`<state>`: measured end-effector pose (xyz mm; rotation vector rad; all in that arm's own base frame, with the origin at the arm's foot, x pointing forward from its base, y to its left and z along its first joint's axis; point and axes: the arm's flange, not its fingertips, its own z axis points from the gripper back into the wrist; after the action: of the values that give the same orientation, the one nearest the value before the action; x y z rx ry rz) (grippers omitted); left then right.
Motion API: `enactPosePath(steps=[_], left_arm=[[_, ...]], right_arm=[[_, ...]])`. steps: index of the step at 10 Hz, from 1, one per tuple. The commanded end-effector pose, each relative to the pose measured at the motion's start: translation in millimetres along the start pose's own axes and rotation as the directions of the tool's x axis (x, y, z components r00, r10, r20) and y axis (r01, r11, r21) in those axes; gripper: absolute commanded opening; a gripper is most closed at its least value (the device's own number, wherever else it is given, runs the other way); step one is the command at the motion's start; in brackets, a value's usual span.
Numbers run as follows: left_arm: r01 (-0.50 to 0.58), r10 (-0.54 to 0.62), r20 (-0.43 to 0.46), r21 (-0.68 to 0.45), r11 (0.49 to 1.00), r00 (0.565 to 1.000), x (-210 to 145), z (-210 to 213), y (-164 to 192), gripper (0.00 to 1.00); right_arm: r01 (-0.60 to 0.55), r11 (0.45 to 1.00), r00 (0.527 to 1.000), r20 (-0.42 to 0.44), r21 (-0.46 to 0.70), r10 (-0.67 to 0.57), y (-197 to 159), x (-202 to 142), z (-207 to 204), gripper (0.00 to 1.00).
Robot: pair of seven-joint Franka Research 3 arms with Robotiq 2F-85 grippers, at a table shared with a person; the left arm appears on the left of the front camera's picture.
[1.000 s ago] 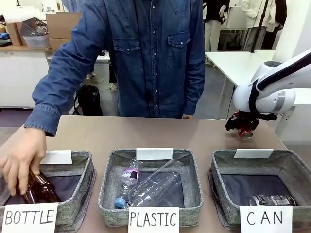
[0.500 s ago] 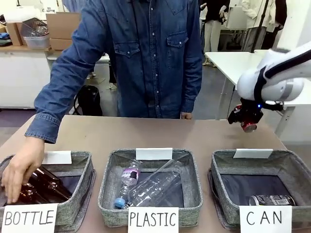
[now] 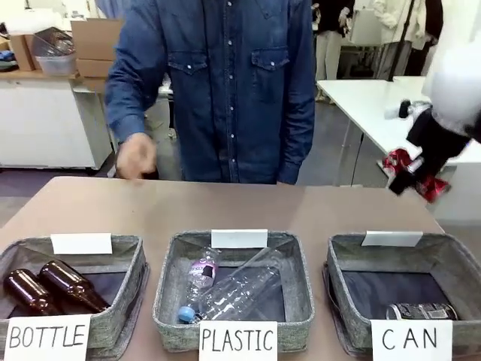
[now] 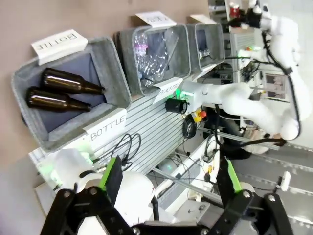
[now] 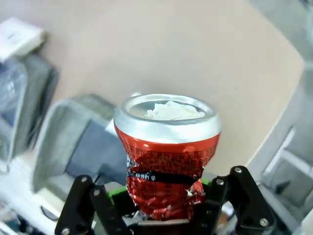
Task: Sort the can waste into the basket.
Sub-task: Pick up the can waste from the table and place it in the right Fabric basket.
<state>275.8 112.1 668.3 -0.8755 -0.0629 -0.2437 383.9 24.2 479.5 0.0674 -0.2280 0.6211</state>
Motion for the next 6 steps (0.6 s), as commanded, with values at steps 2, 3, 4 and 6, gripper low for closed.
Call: enactPosePath(steps=[2, 3, 4, 6], left_arm=[[-0.012, 0.012, 0.005, -0.005, 1.000, 1.000, -1.9, -1.6, -1.4, 1.00], [-0.012, 0.012, 0.005, -0.005, 1.000, 1.000, -1.9, -1.6, -1.4, 1.00], [0.000, 0.000, 0.000, 0.000, 1.000, 1.000, 0.1, -0.1, 0.1, 1.00], [0.234, -0.261, -0.062, -0.278, 0.932, 0.963, 27.4, -80.9, -9.4, 1.00]], right_arm=[[-0.249, 0.963, 0.968, 0.061, 0.106, 0.244, 44.8, -42.3, -11.5, 0.00], [-0.297, 0.946, 0.955, 0.046, 0.132, 0.294, 49.6, -42.3, -20.1, 0.00], [-0.333, 0.931, 0.943, 0.027, 0.153, 0.332, 51.0, -39.0, -29.4, 0.00], [-0.395, 0.884, 0.914, 0.012, 0.249, 0.405, 50.7, -33.3, -39.5, 0.00]])
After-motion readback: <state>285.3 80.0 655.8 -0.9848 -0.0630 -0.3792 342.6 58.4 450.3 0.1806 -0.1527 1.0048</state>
